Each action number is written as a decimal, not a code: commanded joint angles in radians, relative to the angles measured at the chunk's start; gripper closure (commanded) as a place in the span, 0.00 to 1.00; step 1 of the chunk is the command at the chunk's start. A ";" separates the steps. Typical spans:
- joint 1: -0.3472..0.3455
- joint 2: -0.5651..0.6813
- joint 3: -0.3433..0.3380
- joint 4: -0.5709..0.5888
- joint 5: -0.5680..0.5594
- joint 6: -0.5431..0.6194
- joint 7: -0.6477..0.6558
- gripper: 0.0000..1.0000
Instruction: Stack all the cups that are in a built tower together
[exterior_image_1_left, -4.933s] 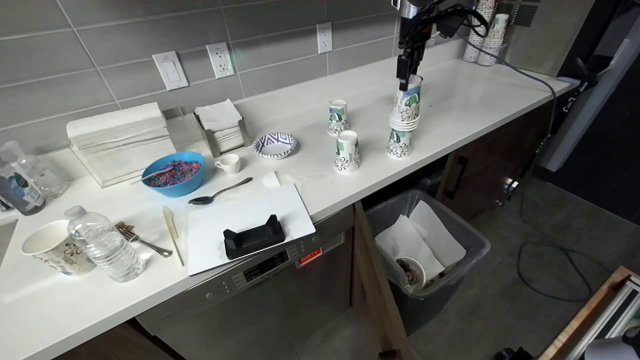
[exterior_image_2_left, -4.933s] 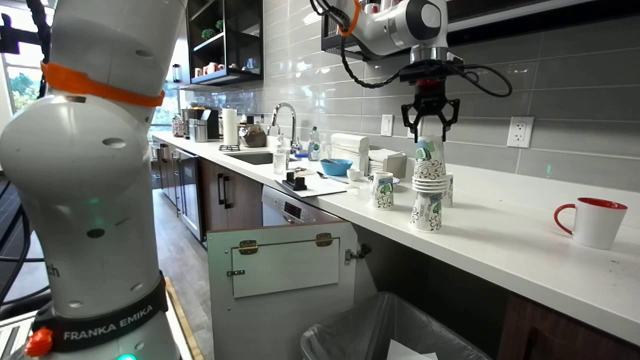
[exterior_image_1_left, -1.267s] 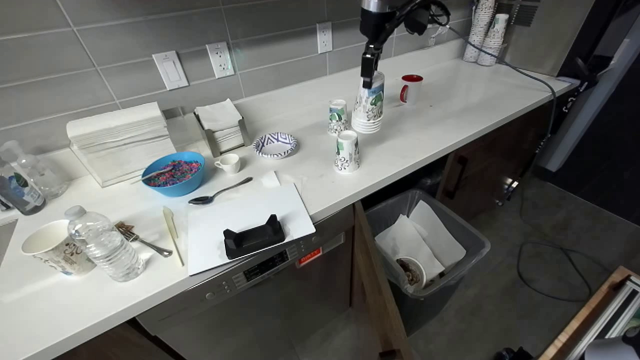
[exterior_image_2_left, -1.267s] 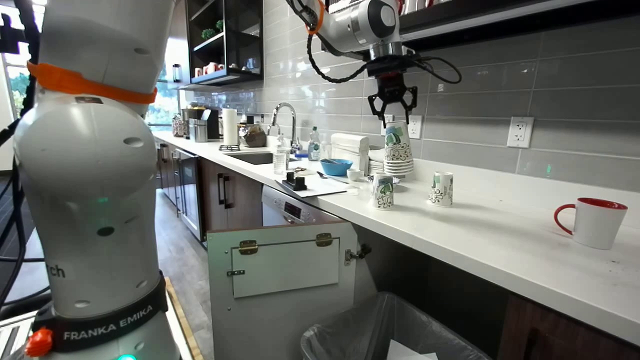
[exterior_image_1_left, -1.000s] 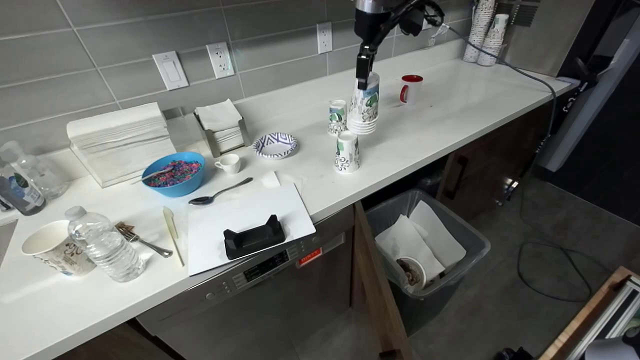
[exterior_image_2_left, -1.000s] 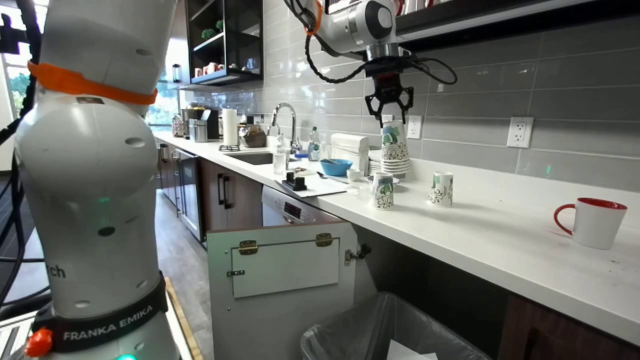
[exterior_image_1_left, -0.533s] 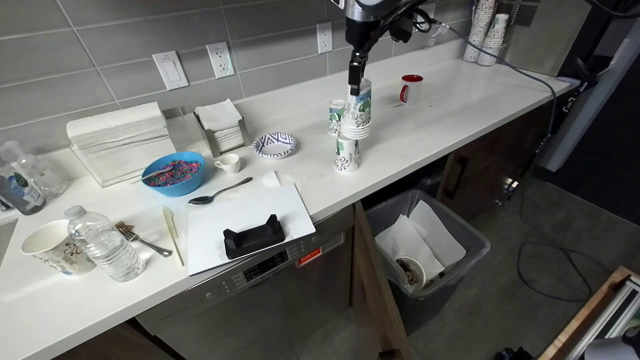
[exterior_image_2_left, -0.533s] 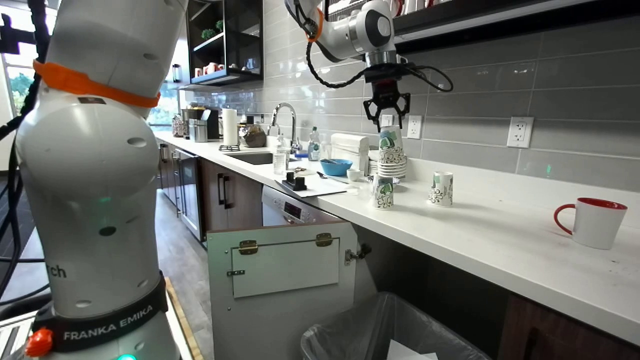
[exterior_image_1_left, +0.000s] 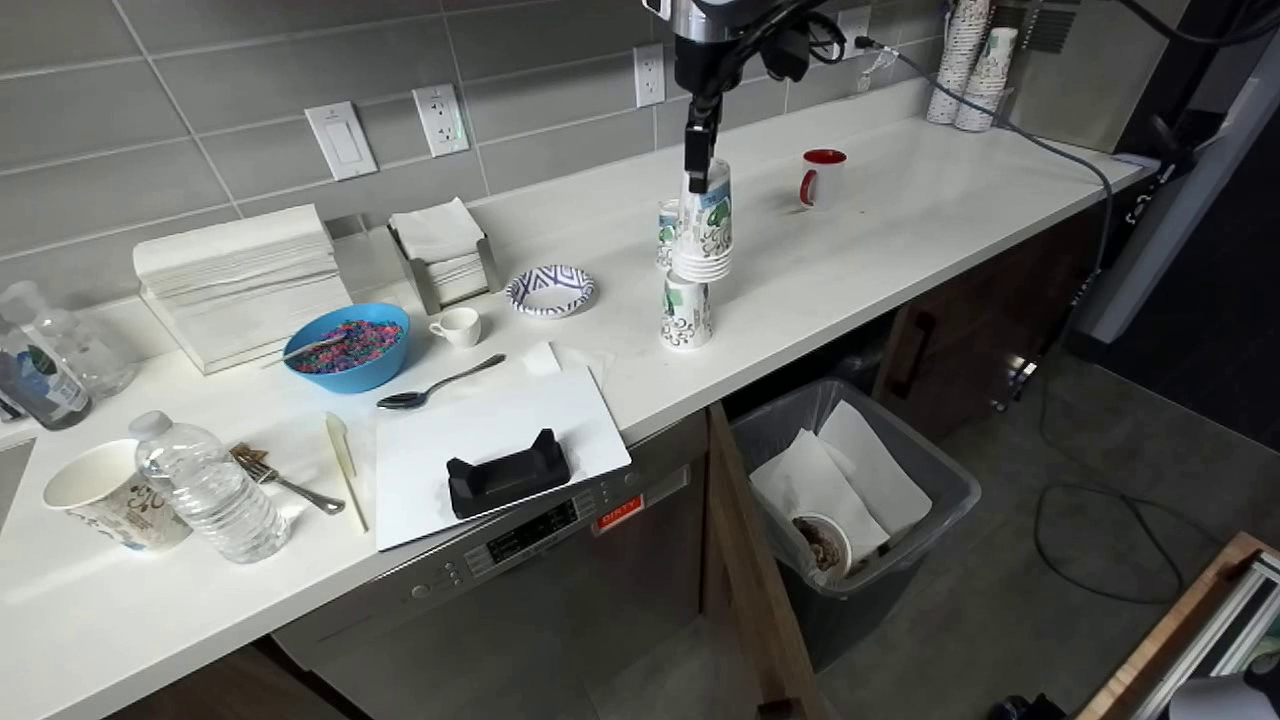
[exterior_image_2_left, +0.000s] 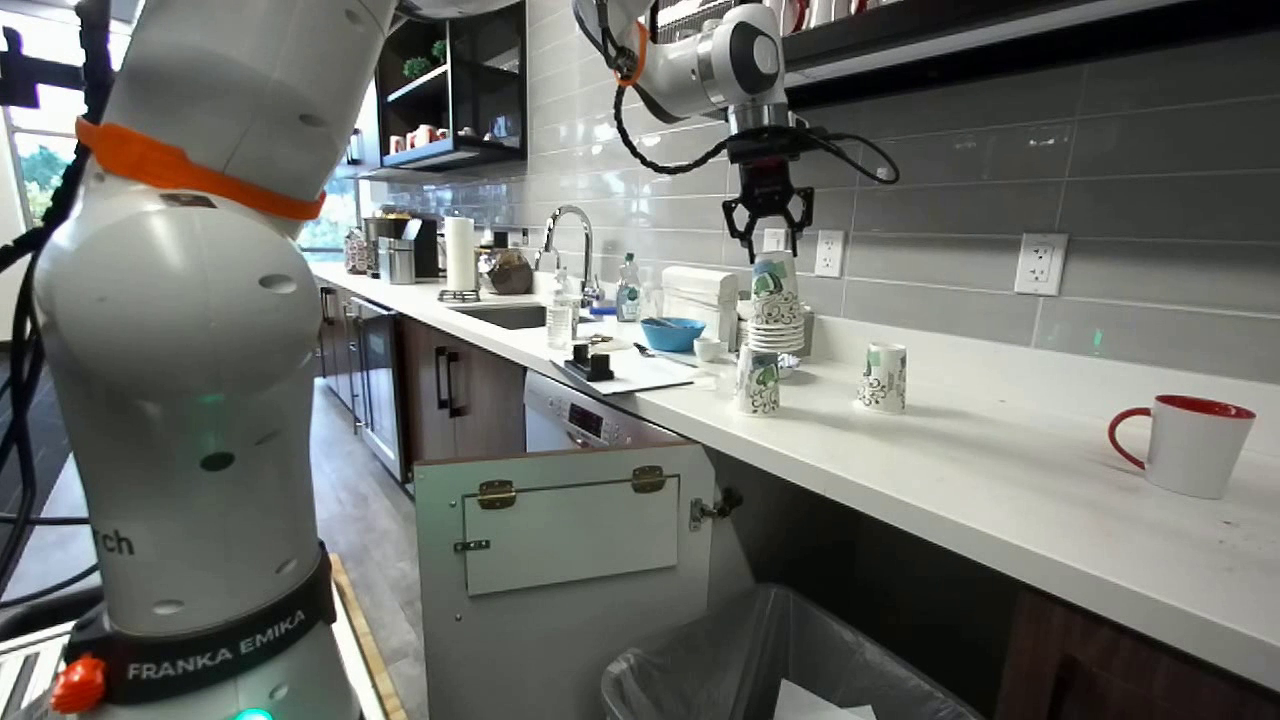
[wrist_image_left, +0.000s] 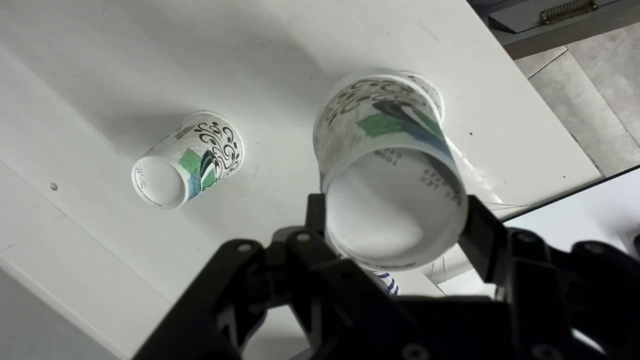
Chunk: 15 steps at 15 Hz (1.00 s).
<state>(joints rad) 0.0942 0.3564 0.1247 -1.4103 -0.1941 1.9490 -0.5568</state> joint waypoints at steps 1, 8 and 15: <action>0.007 0.041 0.004 0.062 -0.008 -0.052 -0.019 0.59; 0.014 0.050 -0.002 0.095 -0.024 -0.063 -0.014 0.59; 0.026 0.056 0.002 0.106 -0.029 -0.072 -0.023 0.59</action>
<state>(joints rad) 0.1082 0.3904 0.1258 -1.3390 -0.2030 1.9191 -0.5705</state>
